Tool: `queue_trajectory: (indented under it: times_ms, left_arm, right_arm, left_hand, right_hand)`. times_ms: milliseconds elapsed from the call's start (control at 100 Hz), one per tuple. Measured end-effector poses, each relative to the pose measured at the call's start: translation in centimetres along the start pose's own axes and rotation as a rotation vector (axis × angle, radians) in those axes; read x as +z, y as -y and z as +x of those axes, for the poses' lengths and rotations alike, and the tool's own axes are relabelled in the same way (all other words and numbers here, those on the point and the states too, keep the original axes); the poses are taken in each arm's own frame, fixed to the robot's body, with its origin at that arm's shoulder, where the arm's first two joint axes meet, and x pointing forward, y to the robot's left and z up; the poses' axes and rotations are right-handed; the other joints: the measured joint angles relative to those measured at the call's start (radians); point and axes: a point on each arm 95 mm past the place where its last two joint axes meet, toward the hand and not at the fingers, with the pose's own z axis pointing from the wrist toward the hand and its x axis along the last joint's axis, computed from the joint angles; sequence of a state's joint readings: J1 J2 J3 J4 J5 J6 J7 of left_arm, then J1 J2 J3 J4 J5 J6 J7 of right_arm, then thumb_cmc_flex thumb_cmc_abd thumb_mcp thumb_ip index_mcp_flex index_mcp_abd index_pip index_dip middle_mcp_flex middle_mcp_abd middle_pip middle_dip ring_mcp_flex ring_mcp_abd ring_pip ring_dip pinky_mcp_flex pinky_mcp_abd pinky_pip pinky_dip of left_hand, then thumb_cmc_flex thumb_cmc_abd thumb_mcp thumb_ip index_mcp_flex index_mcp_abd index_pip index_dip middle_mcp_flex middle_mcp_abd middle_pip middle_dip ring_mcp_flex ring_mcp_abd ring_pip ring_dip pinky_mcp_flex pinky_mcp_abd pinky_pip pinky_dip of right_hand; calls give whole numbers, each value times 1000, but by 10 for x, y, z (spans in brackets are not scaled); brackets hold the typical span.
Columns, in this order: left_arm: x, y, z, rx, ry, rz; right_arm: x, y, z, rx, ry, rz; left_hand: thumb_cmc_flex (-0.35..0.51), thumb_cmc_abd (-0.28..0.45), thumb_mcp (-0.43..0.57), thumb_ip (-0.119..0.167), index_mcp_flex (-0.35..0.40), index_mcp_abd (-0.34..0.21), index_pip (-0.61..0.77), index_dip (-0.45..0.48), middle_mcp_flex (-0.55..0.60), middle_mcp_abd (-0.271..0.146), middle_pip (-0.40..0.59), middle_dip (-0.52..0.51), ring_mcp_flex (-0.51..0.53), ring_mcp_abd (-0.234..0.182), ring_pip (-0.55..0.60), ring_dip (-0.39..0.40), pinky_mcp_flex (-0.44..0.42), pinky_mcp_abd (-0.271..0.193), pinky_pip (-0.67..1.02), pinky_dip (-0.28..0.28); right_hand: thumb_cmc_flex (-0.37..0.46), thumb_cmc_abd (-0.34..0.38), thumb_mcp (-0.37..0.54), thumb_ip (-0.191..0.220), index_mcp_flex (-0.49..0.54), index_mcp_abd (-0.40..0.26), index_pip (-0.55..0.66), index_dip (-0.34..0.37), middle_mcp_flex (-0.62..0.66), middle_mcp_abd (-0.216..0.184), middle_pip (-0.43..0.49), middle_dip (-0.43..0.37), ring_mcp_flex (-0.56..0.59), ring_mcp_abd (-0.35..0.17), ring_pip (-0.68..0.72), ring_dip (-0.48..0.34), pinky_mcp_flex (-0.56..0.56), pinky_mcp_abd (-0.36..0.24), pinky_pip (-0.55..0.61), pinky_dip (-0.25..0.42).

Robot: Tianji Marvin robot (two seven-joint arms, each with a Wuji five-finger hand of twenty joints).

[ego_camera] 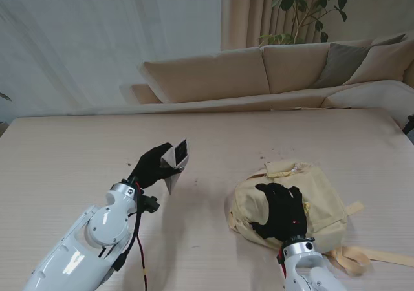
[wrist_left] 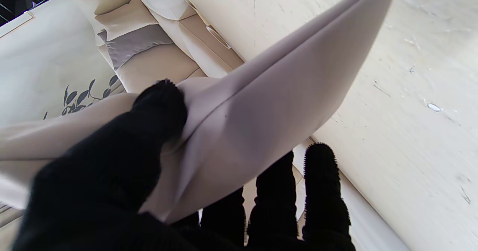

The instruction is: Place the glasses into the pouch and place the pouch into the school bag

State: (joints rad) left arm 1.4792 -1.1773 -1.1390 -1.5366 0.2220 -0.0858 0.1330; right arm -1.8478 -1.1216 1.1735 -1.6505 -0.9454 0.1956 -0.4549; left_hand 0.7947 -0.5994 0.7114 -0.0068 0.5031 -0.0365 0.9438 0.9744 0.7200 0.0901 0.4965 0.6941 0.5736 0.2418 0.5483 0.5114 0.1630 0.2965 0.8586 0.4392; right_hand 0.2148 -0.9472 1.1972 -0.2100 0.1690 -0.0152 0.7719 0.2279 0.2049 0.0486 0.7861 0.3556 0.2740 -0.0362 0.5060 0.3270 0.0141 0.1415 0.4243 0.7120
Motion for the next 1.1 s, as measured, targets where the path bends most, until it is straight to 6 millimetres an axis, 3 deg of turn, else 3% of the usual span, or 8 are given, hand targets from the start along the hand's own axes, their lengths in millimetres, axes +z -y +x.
queue_trajectory:
  times_ms: [330, 490, 640, 690, 820, 860, 960, 1100]
  left_arm:
    - [0, -1, 0, 0, 0, -2]
    - [0, -1, 0, 1, 1, -1]
    - [0, 0, 0, 2, 1, 0]
    - [0, 0, 0, 2, 1, -1]
    - [0, -1, 0, 3, 0, -3]
    - [0, -1, 0, 3, 0, -3]
    - [-1, 0, 0, 7, 0, -3]
    - [-2, 1, 0, 16, 0, -6]
  right_arm:
    - [2, 12, 0, -9, 35, 29]
    - [3, 17, 0, 18, 63, 30]
    - [5, 18, 1, 29, 72, 12]
    - [6, 18, 2, 30, 74, 11]
    - [8, 19, 3, 27, 76, 3]
    - [9, 19, 3, 24, 80, 4]
    - [13, 18, 4, 18, 82, 0]
    - [22, 18, 8, -62, 49, -9]
  left_hand:
    - [0, 0, 0, 0, 0, 0, 0, 0, 0, 0, 0, 0, 0, 0, 0, 0, -1, 0, 0, 0]
    - [0, 0, 0, 0, 0, 0, 0, 0, 0, 0, 0, 0, 0, 0, 0, 0, -1, 0, 0, 0]
    - [0, 0, 0, 0, 0, 0, 0, 0, 0, 0, 0, 0, 0, 0, 0, 0, -2, 0, 0, 0]
    - [0, 0, 0, 0, 0, 0, 0, 0, 0, 0, 0, 0, 0, 0, 0, 0, -3, 0, 0, 0]
    - [0, 0, 0, 0, 0, 0, 0, -1, 0, 0, 0, 0, 0, 0, 0, 0, -3, 0, 0, 0]
    - [0, 0, 0, 0, 0, 0, 0, -1, 0, 0, 0, 0, 0, 0, 0, 0, -3, 0, 0, 0]
    - [0, 0, 0, 0, 0, 0, 0, -1, 0, 0, 0, 0, 0, 0, 0, 0, -3, 0, 0, 0]
    - [0, 0, 0, 0, 0, 0, 1, -6, 0, 0, 0, 0, 0, 0, 0, 0, -7, 0, 0, 0]
  right_hand:
    - [38, 1, 0, -7, 53, 9, 18, 2, 69, 17, 21, 2, 40, 26, 30, 21, 49, 1, -11, -1]
    - [160, 116, -16, -4, 204, 0, 5, 17, 201, 30, 7, 8, 113, 39, 58, 40, 76, 3, -12, -3]
    - [221, 228, -26, 17, 340, -49, -4, 31, 370, 37, -33, 10, 272, 52, 77, 43, 127, 28, 4, -4]
    - [243, 238, -24, 31, 388, -50, -13, 39, 412, 37, -51, 10, 313, 59, 77, 43, 128, 29, 80, -36]
    - [278, 236, 8, 33, 503, -49, -33, 39, 573, 38, -103, 8, 439, 80, 64, 35, 78, 42, 561, -252]
    - [278, 220, 17, 29, 544, -47, -32, -6, 633, 48, -112, 0, 488, 93, 66, 33, 79, 42, 650, -290]
    - [330, 176, 28, -11, 617, -36, 29, -132, 791, 72, -150, -28, 609, 136, 98, 31, 169, 76, 777, -294]
    - [360, 149, 25, -28, 661, -37, 157, -194, 937, 88, -158, -46, 725, 180, 196, 32, 295, 122, 891, -242]
